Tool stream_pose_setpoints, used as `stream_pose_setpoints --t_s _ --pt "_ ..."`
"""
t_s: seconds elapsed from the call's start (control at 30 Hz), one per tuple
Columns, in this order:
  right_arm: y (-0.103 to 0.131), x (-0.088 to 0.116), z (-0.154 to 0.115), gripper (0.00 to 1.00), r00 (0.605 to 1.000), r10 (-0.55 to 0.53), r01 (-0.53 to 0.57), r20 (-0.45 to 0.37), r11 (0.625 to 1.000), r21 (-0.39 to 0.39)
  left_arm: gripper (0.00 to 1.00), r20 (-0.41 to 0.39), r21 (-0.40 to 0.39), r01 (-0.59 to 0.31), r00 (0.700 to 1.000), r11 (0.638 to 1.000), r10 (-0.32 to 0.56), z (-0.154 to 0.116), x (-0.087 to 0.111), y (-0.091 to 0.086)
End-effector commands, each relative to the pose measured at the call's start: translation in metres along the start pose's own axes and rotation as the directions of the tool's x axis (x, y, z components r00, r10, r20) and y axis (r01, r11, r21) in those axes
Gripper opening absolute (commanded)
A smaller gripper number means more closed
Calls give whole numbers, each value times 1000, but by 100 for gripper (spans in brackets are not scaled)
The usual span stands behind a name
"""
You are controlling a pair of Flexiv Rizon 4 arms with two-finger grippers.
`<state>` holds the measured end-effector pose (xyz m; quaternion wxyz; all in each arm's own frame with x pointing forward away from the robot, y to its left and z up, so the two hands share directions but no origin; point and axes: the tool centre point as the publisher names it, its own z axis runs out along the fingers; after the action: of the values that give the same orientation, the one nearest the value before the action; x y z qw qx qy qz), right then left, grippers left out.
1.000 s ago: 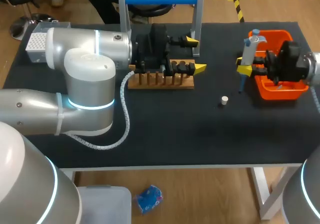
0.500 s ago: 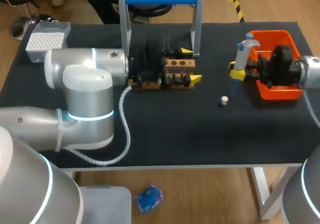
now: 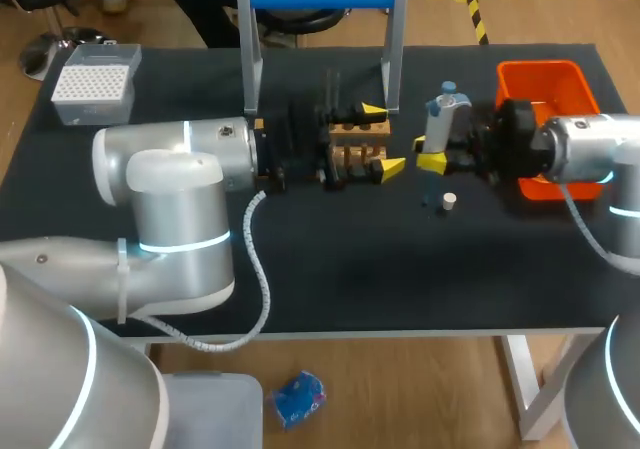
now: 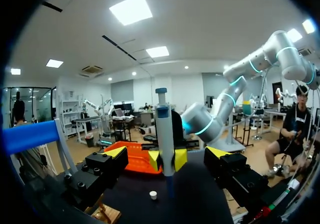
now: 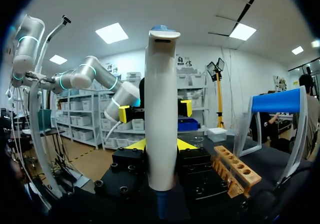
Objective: Invert the test tube, pick up the pipette, mount the tip to pipette, aspirate from beaker and dispense into the tube, eject the tip, return the pipette, and cap with the stopper.
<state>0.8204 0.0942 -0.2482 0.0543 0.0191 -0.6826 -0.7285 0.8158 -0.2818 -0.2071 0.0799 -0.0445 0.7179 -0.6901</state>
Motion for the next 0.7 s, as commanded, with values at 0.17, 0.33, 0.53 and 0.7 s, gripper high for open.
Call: stream_pose_setpoints --t_s 0.17,0.33,0.53,0.7 --pt "-5 -3 19 0 998 -11 12 -67 1000 7 100 8 17 -2 1000 1000 1 1 1 2" --pt "-6 -2 29 0 995 -22 23 -92 1000 1 100 8 17 -2 1000 1000 1 1 1 2" --pt "-7 -1 44 0 991 -30 31 -127 999 6 100 8 17 -2 1000 1000 1 1 1 2" --pt "-7 -1 50 0 991 -34 35 -133 999 10 100 8 17 -2 1000 1000 1 1 1 2"
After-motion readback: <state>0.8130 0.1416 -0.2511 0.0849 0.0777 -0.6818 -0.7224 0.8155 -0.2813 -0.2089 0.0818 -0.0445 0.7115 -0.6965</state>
